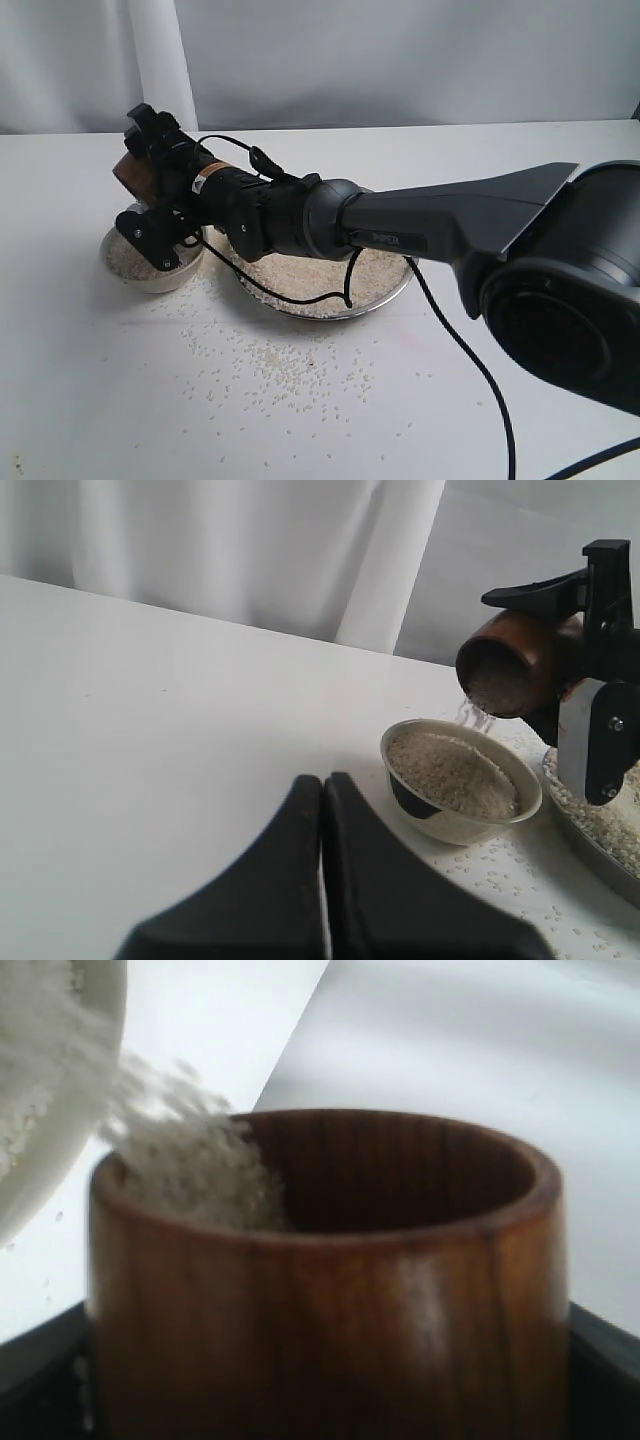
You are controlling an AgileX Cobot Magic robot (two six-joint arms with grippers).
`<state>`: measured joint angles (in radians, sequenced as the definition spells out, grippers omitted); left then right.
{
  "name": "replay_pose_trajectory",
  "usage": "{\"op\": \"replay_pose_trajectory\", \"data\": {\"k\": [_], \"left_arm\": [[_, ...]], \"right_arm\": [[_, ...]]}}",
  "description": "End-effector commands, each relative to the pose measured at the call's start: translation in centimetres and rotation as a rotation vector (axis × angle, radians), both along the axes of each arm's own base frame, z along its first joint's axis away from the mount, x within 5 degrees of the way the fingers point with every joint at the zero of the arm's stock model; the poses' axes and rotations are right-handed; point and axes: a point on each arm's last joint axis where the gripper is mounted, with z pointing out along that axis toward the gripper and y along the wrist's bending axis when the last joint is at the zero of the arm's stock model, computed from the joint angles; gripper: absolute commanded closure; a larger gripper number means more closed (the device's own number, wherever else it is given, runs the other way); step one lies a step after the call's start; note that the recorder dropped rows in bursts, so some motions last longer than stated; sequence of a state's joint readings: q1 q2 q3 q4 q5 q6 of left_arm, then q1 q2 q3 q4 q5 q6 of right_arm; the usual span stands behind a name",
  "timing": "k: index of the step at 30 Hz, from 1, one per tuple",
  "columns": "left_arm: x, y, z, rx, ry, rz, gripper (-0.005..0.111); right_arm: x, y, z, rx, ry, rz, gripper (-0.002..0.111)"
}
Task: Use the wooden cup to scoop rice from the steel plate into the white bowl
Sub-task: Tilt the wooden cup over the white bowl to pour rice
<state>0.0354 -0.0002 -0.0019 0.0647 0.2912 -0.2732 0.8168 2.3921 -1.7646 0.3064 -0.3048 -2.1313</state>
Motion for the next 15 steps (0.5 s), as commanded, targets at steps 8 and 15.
{"op": "replay_pose_trajectory", "data": {"k": [8,15], "left_arm": [[0.02,-0.04,-0.01,-0.006,-0.004,-0.005,0.107],[0.02,-0.04,-0.01,-0.006,-0.004,-0.005,0.107]], "right_arm": [[-0.11,0.22,1.13,-0.052,-0.134,0.062,0.108],[-0.34,0.37,0.83,-0.122,-0.157,0.110,0.108]]}}
